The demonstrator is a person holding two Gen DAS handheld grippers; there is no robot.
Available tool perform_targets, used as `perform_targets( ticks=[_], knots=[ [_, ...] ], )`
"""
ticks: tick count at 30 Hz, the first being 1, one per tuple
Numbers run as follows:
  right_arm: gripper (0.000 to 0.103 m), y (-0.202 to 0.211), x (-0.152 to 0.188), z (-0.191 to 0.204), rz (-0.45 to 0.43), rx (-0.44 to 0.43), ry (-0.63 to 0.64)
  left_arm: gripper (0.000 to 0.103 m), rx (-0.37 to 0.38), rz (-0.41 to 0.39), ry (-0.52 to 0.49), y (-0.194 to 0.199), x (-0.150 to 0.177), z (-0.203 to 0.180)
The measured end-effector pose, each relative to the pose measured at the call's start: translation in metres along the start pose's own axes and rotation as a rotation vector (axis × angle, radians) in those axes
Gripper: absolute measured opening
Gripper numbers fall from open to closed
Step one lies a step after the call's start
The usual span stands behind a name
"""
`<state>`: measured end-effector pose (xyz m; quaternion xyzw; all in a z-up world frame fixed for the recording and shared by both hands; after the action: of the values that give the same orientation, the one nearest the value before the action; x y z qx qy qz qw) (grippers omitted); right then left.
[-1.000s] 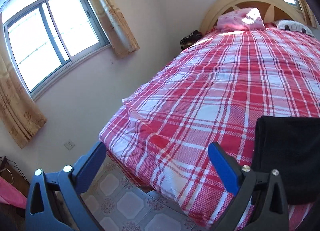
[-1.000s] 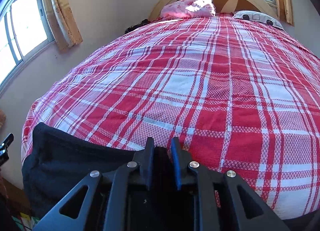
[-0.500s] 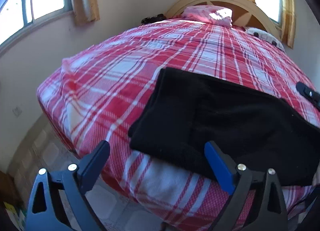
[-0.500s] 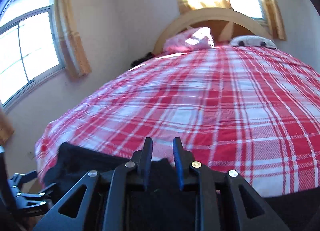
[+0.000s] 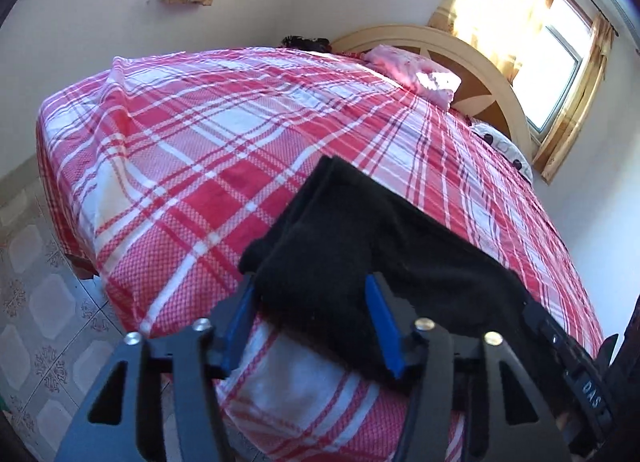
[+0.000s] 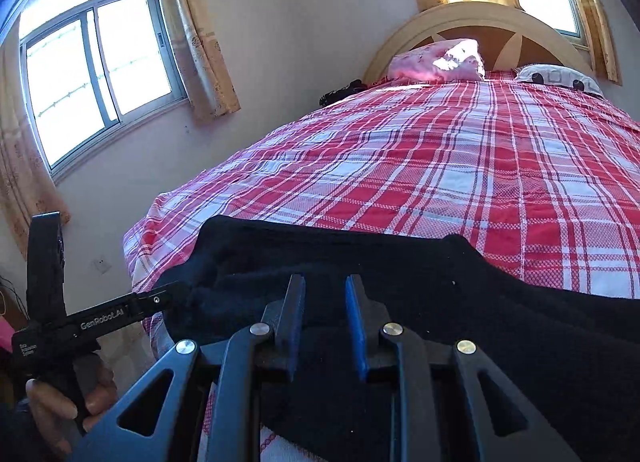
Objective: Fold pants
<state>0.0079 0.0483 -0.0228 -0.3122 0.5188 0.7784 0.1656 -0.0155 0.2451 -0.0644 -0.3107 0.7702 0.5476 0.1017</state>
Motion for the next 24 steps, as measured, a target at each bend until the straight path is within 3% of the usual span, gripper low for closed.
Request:
perform_targets(
  ticks=[1, 4, 8, 15, 18, 20, 21, 24],
  knots=[
    [0.023, 0.000, 0.000, 0.000, 0.002, 0.000, 0.001, 0.037, 0.007, -0.001, 0.010, 0.000, -0.001, 0.001],
    [0.023, -0.002, 0.002, 0.000, 0.009, 0.001, 0.000, 0.023, 0.056, -0.033, 0.008, 0.006, -0.006, 0.004],
    [0.023, -0.004, 0.002, 0.000, 0.014, 0.005, -0.010, 0.016, 0.029, -0.075, -0.049, 0.011, -0.011, -0.003],
    [0.023, -0.001, 0.001, 0.006, 0.008, -0.031, 0.000, 0.016, -0.095, -0.176, -0.196, 0.030, -0.016, -0.030],
    [0.023, -0.014, 0.003, 0.011, 0.025, -0.038, 0.006, 0.016, -0.183, -0.123, -0.199, 0.009, -0.023, -0.024],
    [0.023, -0.029, 0.007, 0.011, 0.068, -0.058, -0.006, 0.019, -0.202, -0.065, -0.166, -0.011, -0.024, -0.009],
    [0.023, -0.036, 0.010, 0.010, 0.090, -0.069, -0.014, 0.025, -0.216, -0.046, -0.168, -0.017, -0.022, -0.004],
    [0.023, -0.040, 0.014, 0.009, 0.092, -0.079, -0.008, 0.049, -0.247, -0.094, -0.145, -0.004, -0.023, 0.003]
  ],
)
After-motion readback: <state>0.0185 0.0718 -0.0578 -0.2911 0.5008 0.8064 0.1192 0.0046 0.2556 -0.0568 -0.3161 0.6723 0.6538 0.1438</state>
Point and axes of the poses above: each gripper's, at about its wrist camera, not at the fingertips, and y roughly against the way its jaws point, z to its left, x to its underside, the point moved 2 cm from there along -y, roughly the way its jaws point, and after that the axes turned 13 degrees about z, right-handed, at the moved point
